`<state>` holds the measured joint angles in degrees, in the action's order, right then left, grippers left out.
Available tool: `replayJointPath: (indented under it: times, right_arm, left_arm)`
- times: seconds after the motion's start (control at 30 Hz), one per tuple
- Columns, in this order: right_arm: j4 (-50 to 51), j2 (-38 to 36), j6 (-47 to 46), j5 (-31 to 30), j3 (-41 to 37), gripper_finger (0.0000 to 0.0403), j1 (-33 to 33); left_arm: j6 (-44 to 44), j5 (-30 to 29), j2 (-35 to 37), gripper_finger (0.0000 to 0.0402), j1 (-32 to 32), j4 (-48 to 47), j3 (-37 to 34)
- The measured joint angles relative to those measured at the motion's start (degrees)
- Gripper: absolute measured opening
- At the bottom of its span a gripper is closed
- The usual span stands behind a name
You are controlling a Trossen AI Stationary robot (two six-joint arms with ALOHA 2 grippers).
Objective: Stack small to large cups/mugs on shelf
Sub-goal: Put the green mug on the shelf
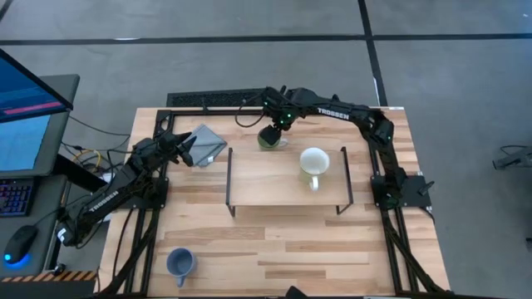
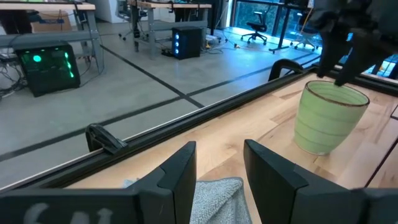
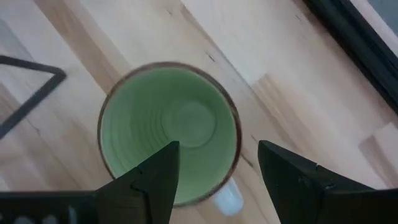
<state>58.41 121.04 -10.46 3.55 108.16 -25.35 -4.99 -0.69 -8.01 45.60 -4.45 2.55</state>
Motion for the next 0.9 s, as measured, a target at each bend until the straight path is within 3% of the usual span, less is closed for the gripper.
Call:
replayJointPath:
  times: [0.67,0.9]
  right_arm:
    - [-4.42,2.11,0.58,0.88,-0.13,0.0240,-0.03]
    - [-4.85,2.11,8.88,1.12,-0.13,0.0240,-0.19]
  left_arm:
    - [0.00,-0.04,0.00,0.0125,0.00,0.00,0.00]
    - [0.00,-0.07,0.00,0.0125,0.00,0.00,0.00]
